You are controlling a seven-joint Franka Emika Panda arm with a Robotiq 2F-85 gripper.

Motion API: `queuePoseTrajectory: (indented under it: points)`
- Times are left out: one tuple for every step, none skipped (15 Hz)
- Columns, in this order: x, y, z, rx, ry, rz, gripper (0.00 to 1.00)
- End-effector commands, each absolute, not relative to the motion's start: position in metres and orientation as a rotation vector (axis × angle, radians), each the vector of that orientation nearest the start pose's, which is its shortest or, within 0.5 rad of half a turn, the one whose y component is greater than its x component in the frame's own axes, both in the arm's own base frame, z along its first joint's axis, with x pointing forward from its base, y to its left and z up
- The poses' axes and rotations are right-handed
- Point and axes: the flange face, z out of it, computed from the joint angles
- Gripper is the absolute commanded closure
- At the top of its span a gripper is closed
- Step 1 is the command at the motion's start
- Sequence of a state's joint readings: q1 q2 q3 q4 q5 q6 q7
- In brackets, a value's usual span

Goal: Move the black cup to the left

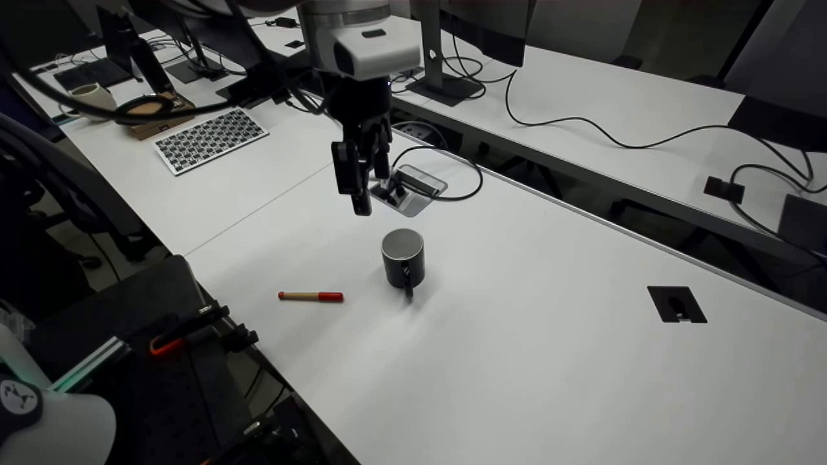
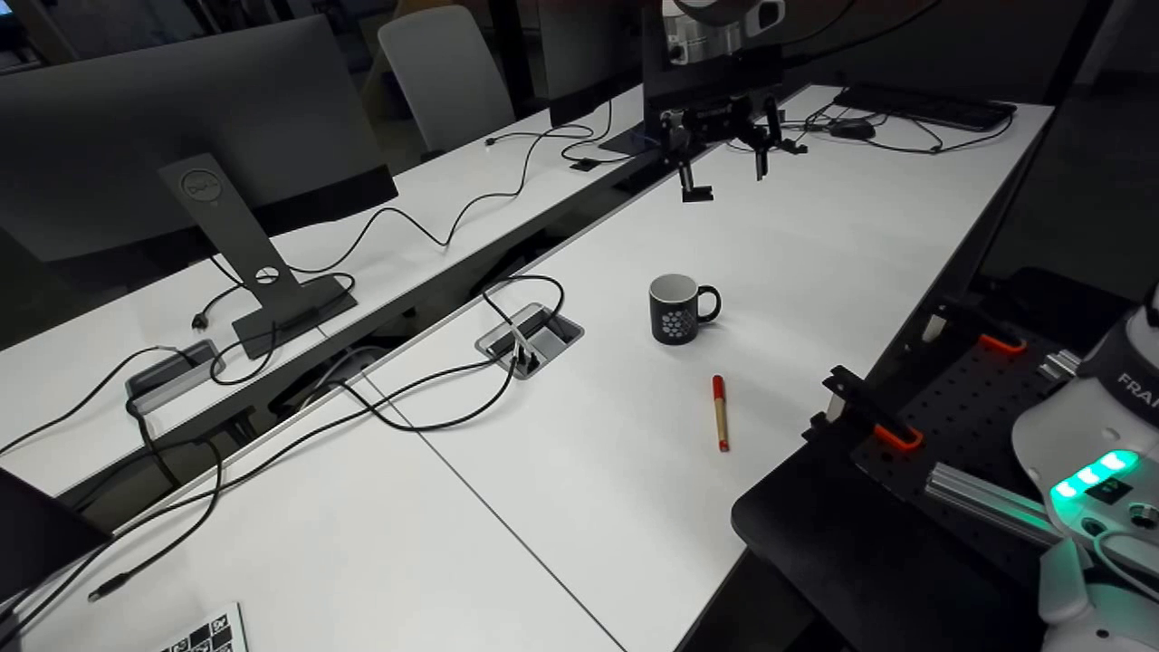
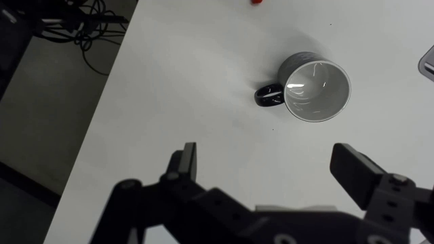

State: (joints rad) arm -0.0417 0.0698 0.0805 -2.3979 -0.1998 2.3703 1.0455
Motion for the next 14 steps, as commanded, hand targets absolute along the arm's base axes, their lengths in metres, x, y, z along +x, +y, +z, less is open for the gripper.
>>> queuePoseTrajectory:
  points:
    - [0.488,0.014,0.276,-2.985,1.389,0.045,0.00]
    - [0.488,0.013,0.273,-2.983,1.394,0.053,0.00]
    - [0.488,0.013,0.273,-2.984,1.395,0.055,0.00]
    - [0.488,0.013,0.273,-2.984,1.394,0.054,0.00]
    - [0.488,0.014,0.273,-2.985,1.393,0.054,0.00]
    - [0.488,0.014,0.273,-2.986,1.391,0.053,0.00]
    - [0.488,0.015,0.273,-2.987,1.390,0.053,0.00]
    - [0.488,0.015,0.273,-2.987,1.389,0.053,0.00]
    - [0.489,0.016,0.270,-2.984,1.362,0.067,0.00]
    - [0.490,0.019,0.266,-2.984,1.315,0.069,0.00]
    - [0.491,0.023,0.261,-2.981,1.279,0.082,0.00]
    - [0.492,0.026,0.256,-2.979,1.243,0.085,0.00]
    - [0.493,0.030,0.249,-2.976,1.204,0.088,0.00]
    - [0.495,0.033,0.243,-2.976,1.187,0.093,0.00]
